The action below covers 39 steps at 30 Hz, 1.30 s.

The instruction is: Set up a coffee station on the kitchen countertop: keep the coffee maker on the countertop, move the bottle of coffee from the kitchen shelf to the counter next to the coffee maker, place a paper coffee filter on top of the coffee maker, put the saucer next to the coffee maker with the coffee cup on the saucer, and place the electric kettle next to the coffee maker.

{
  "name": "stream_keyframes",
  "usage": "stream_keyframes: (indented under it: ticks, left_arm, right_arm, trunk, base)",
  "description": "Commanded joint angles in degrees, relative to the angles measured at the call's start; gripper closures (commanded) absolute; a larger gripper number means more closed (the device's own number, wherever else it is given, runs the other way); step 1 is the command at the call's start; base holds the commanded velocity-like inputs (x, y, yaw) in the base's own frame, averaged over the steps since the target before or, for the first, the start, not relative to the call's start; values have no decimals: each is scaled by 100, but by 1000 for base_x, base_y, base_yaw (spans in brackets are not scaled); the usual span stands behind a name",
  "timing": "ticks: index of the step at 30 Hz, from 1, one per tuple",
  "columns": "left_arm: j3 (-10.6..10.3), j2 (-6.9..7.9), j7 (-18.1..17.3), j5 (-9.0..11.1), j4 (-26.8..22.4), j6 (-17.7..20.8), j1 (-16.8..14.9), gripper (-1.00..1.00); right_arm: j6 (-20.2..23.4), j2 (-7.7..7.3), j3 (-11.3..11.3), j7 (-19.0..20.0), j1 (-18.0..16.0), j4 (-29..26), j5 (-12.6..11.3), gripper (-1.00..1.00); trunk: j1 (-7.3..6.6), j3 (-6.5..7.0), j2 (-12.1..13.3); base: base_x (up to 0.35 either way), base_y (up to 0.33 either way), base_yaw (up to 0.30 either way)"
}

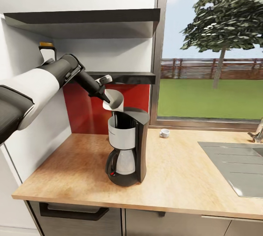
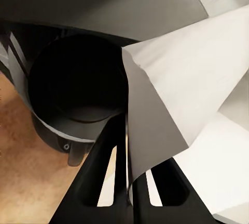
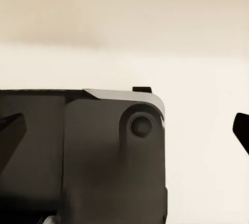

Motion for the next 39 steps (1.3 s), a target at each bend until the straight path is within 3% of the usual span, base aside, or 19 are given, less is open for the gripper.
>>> stream_keyframes:
  ticks: [1,16,21,39]
  left_arm:
    - [16,14,-45,-62,-9,35,2,100]
    - [4,64,-43,-71,190,17,2,100]
    - [4,246,-44,-71,188,16,124,100]
    - [13,227,-36,-90,173,6,502,100]
  right_arm:
    - [-18,1,-25,-19,-4,6,34,-100]
    - [-18,0,-25,-22,0,6,40,-100]
    - [-18,3,-25,-21,0,6,40,-100]
    - [-18,-3,-25,-22,-3,15,40,-100]
  trunk:
    - [2,-2,-4]
    - [2,-2,-4]
    - [2,-2,-4]
    - [2,-2,-4]
  base:
    - [0,0,-1]
    - [0,0,0]
    - [0,0,0]
    - [0,0,0]
